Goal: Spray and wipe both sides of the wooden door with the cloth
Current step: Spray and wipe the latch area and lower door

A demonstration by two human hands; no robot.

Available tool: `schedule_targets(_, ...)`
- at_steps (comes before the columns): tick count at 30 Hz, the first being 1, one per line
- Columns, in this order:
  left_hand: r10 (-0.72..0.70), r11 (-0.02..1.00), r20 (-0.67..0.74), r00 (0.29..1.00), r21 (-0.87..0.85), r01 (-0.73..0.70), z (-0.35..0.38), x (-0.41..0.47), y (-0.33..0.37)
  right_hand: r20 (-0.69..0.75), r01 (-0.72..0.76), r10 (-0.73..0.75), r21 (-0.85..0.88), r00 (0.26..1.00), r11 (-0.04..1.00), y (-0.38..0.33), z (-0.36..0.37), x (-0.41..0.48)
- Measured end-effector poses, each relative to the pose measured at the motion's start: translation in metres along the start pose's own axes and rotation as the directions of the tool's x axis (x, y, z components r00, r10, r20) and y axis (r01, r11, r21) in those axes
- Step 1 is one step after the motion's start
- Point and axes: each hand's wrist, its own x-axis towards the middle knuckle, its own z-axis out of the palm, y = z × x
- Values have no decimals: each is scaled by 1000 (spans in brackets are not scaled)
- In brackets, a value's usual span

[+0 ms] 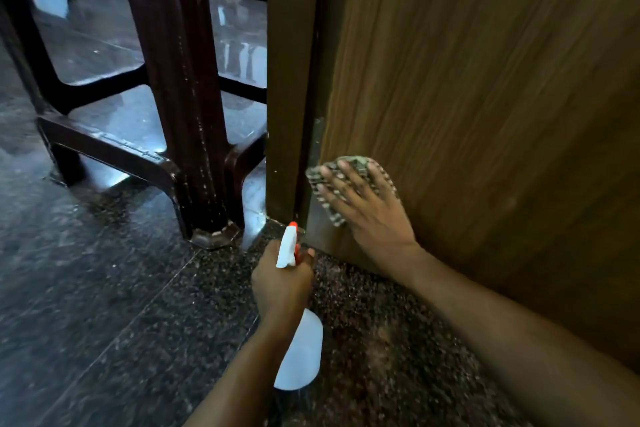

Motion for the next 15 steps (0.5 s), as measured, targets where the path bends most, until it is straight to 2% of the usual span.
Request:
schedule_targets(2,20,1000,0,1000,-7,-20,-3,3,2,35,90,-90,5,995,996,-20,6,25)
schedule_targets(3,32,999,1,1000,2,-32,-4,5,2,114,173,-172,-2,979,985,-32,14,29)
schedule_targets(6,55,998,-9,998,25,-54,-9,10,0,356,366,-352,30,865,930,-58,38,17)
schedule_targets(9,33,999,-23,999,17,-32,-12,12,-3,422,448,-437,81,794,891,-62,46,-17)
schedule_targets(10,25,1000,-22,999,19,-25,-13,10,-4,409,446,-446,101,796,889,-54,46,-31)
schedule_targets(11,24,999,-18,1000,23,-23,-13,9,-5,370,417,-421,95,828,904,-43,45,-41)
schedule_targets(12,23,999,-15,1000,28,-23,-12,8,-6,331,349,-351,66,876,935,-29,39,-47)
schedule_targets(14,17,999,-15,1000,38,-16,-11,6,-6,183,121,-124,28,975,992,1,17,-40)
schedule_targets(15,6,999,-18,1000,43,-6,-11,5,-6,112,29,-30,13,993,1000,13,5,-28)
